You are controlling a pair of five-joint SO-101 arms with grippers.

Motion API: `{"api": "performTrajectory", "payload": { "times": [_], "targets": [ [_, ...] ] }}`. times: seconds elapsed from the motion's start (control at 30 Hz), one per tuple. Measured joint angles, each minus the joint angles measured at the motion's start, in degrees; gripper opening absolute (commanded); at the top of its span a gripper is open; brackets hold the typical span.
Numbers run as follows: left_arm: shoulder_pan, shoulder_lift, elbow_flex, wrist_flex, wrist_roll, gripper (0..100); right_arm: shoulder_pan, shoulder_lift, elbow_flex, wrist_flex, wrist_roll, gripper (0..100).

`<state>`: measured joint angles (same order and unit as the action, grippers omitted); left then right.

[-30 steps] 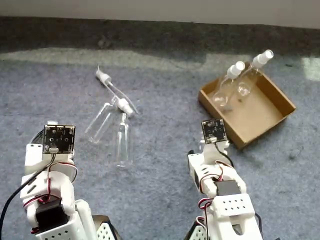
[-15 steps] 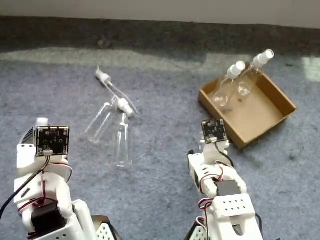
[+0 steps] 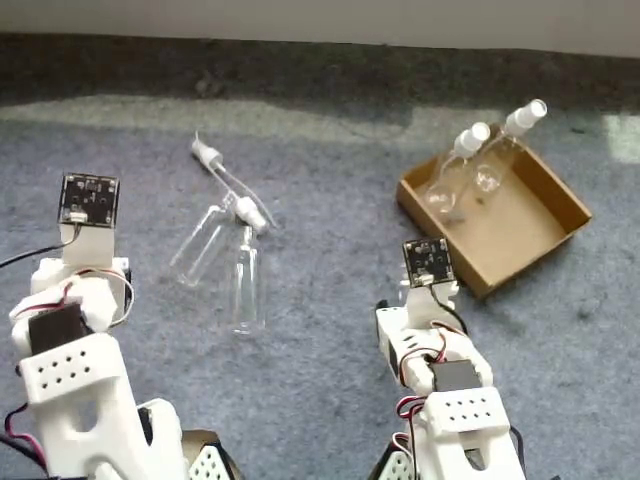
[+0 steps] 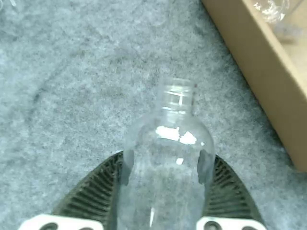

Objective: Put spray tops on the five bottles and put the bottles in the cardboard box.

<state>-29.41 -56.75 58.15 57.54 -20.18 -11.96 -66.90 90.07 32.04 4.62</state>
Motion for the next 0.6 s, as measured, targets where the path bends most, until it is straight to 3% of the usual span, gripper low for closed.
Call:
{"api": "performTrajectory", "payload": {
  "times": [0.6],
  "targets": [
    [-0.09,26.55,-1.14,-18.73,2.02,1,0.0,0.0,0.0,0.0,0.0,12.8]
  ]
}}
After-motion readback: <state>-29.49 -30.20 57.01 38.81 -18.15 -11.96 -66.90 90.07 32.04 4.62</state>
